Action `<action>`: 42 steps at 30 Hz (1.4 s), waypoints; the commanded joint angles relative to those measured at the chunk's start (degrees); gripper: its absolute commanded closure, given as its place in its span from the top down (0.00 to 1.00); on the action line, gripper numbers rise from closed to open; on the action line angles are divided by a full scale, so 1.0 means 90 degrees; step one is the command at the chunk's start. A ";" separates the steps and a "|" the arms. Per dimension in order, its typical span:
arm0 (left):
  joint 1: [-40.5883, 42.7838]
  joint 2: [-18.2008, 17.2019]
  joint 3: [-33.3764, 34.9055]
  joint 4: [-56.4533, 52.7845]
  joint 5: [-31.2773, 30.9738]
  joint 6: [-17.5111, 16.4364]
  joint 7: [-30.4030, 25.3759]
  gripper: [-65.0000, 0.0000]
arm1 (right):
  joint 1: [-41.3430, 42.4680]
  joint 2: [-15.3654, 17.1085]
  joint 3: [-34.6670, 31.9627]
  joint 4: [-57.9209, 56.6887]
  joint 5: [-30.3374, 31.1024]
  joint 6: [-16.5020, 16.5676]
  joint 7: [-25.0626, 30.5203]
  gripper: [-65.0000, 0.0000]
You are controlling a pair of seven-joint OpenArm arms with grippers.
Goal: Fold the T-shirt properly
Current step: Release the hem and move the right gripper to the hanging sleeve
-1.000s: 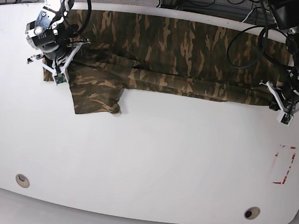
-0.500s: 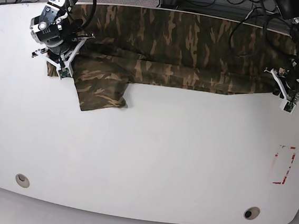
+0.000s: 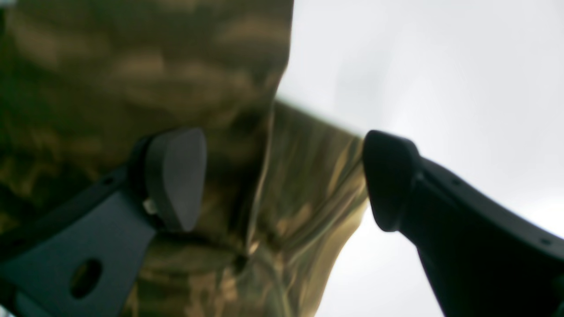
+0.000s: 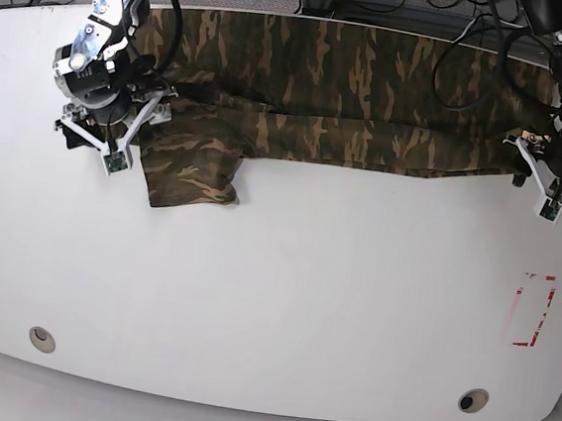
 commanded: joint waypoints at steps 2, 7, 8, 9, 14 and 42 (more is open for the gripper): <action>-0.0104 -0.0116 -0.0054 0.0622 -0.0077 0.0016 0.0078 0.52 | 0.0532 0.0051 0.0007 -0.0026 -0.0009 -0.0035 0.0112 0.81; -0.0202 -0.0077 -0.0191 0.0984 -0.0077 0.0016 0.0459 0.52 | 0.1235 0.0080 -0.0002 -0.0719 -0.0039 -0.0035 0.0151 0.81; -0.0231 -0.0077 -0.0191 0.0984 -0.0077 0.0016 0.0508 0.52 | 0.1381 0.0100 -0.0002 -0.0944 -0.0019 -0.0035 0.0160 0.81; -0.0270 -0.0077 -0.0210 0.0984 -0.0077 0.0016 0.0537 0.52 | 0.1567 0.0148 -0.0002 -0.1237 -0.0019 -0.0035 0.0209 0.81; -0.0260 -0.0077 -0.0220 0.0945 -0.0077 0.0016 0.0537 0.52 | 0.2007 0.0236 -0.0002 -0.2282 -0.0009 -0.0035 0.0708 0.81; -0.0065 -0.0077 -0.0445 0.0906 -0.0077 0.0016 0.0517 0.52 | 0.2202 0.0109 -0.0012 -0.4226 -0.0009 -0.0035 0.1997 0.49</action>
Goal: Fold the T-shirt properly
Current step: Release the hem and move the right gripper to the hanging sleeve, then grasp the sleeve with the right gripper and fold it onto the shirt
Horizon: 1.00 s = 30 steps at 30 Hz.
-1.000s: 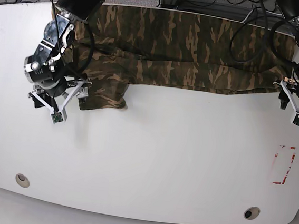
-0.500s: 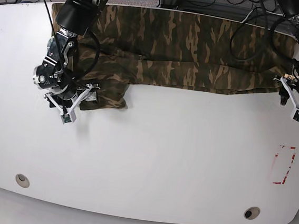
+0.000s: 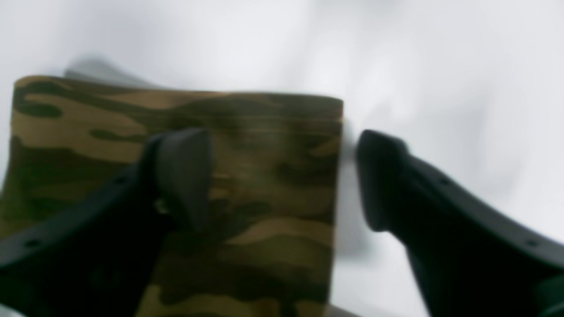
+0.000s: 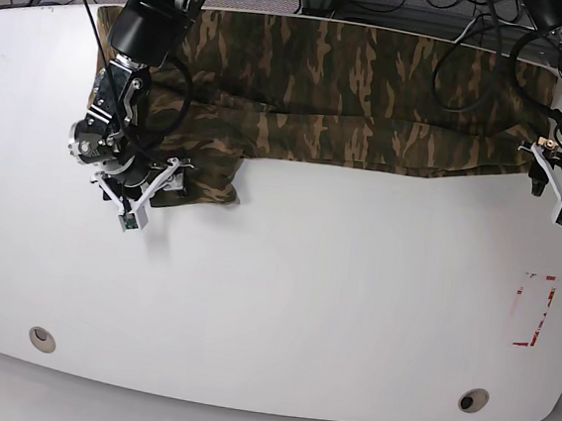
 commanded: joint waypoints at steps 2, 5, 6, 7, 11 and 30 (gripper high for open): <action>-0.0065 -0.0106 -0.0022 0.0090 -0.0035 0.0016 -0.0126 0.52 | 0.0113 -0.0017 -0.0017 0.0038 0.0080 0.0011 0.0042 0.31; -0.0075 -0.0067 -0.0022 0.0090 -0.0035 0.0016 -0.0126 0.52 | 0.0113 -0.0027 -0.0017 0.0038 0.0080 0.0011 0.0042 0.07; -0.0084 -0.0008 -0.0022 0.0090 -0.0026 0.0016 -0.0126 0.52 | 0.0113 -0.0066 -0.0027 0.0038 0.0080 0.0011 0.0042 0.00; -0.0094 0.0011 -0.0022 0.0090 -0.0016 0.0016 -0.0126 0.52 | 0.0113 -0.0095 -0.0027 0.0038 0.0080 0.0011 0.0042 0.00; -0.0094 0.0021 -0.0012 0.0080 -0.0016 0.0016 -0.0126 0.52 | 0.0113 -0.0154 -0.0027 0.0156 0.0080 0.0011 -0.0026 0.00; -0.0094 0.0031 -0.0003 -0.0506 -0.0006 0.0016 -0.0126 0.52 | -0.0697 -0.0291 -0.0037 0.3359 0.2942 0.0011 -0.3621 0.00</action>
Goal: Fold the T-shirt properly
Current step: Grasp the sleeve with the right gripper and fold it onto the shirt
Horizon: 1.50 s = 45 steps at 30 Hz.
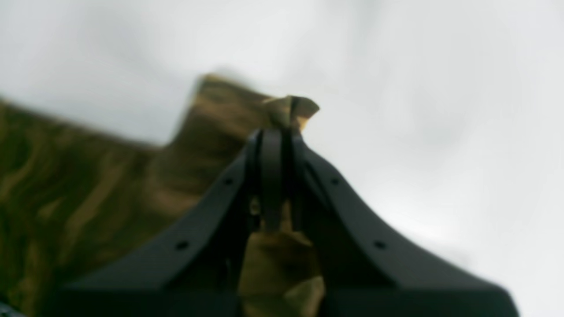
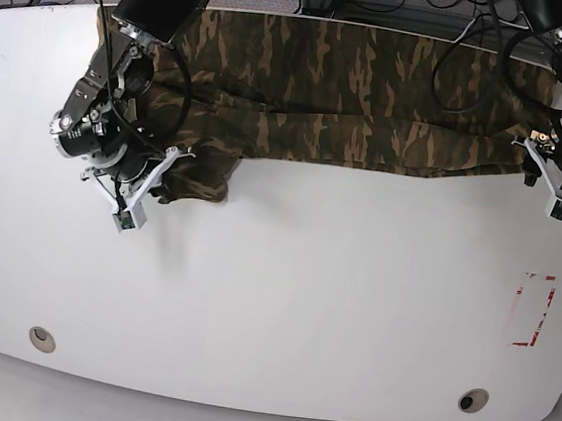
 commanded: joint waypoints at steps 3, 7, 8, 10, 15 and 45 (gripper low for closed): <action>-0.0055 -0.0101 -0.0032 -0.0106 -0.0055 0.0013 -0.0109 0.52 | -0.0291 0.0020 0.0005 0.0434 0.1205 0.0006 -0.0601 0.00; -0.0055 -0.0101 -0.0032 -0.0223 -0.0045 0.0013 -0.0109 0.52 | -0.0701 0.0030 -0.0015 0.0512 0.2260 0.0006 -0.0601 0.00; -0.0055 -0.0101 -0.0032 -0.0233 -0.0045 0.0013 -0.0109 0.52 | -0.0779 0.0030 -0.0054 0.0522 0.2377 0.0006 -0.0601 0.00; -0.0045 -0.0101 -0.0032 -0.0243 -0.0045 0.0013 -0.0109 0.52 | -0.1062 0.0079 -0.0337 0.0522 0.2592 0.0006 -0.0601 0.00; -0.0045 -0.0101 -0.0032 -0.0253 -0.0045 0.0013 -0.0109 0.52 | -0.1580 0.0538 -0.1402 0.0512 0.3003 0.0006 -0.0601 0.00; -0.0036 -0.0110 -0.0042 -0.0194 -0.0045 0.0013 -0.0109 0.52 | -0.2469 0.2316 -0.3502 0.0786 0.3979 0.0006 -0.0372 0.58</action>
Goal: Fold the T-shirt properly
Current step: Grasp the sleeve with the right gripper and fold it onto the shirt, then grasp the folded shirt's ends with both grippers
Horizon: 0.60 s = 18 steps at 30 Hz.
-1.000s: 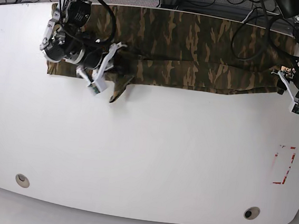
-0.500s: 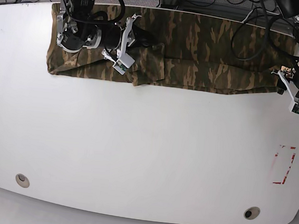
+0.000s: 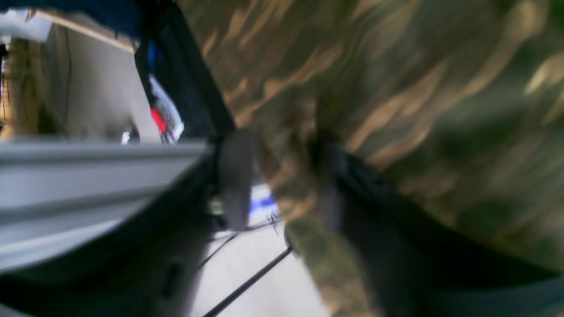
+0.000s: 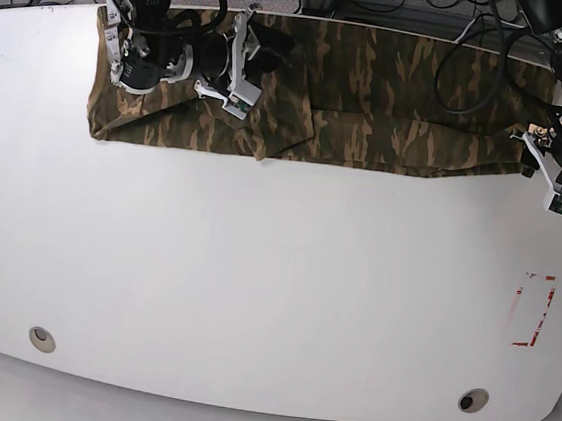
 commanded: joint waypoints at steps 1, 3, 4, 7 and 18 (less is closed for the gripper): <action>-0.0055 -0.0113 -0.0042 0.0139 -0.0042 0.0016 -0.0104 0.52 | -0.0145 0.0315 0.0005 0.0356 0.0191 0.0009 0.0063 0.62; -0.0045 -0.0113 -0.0042 0.0168 -0.0042 0.0016 -0.0104 0.52 | -0.0262 0.0481 0.0015 0.0542 0.0191 0.0009 0.0063 0.66; -0.0045 -0.0113 -0.0042 0.0217 -0.0042 0.0016 -0.0095 0.52 | -0.0301 0.0550 0.0015 0.0600 0.0191 0.0009 0.0073 0.66; 0.0111 -0.0113 -0.0042 0.0461 -0.0062 0.0016 -0.0085 0.52 | -0.0350 0.0745 0.0063 0.0727 0.0191 0.0009 0.0092 0.59; 0.0736 0.0337 -0.0032 0.1370 -0.0042 0.0016 -0.0075 0.52 | -0.0350 0.0530 0.2007 0.0708 -0.0210 0.0009 0.0668 0.26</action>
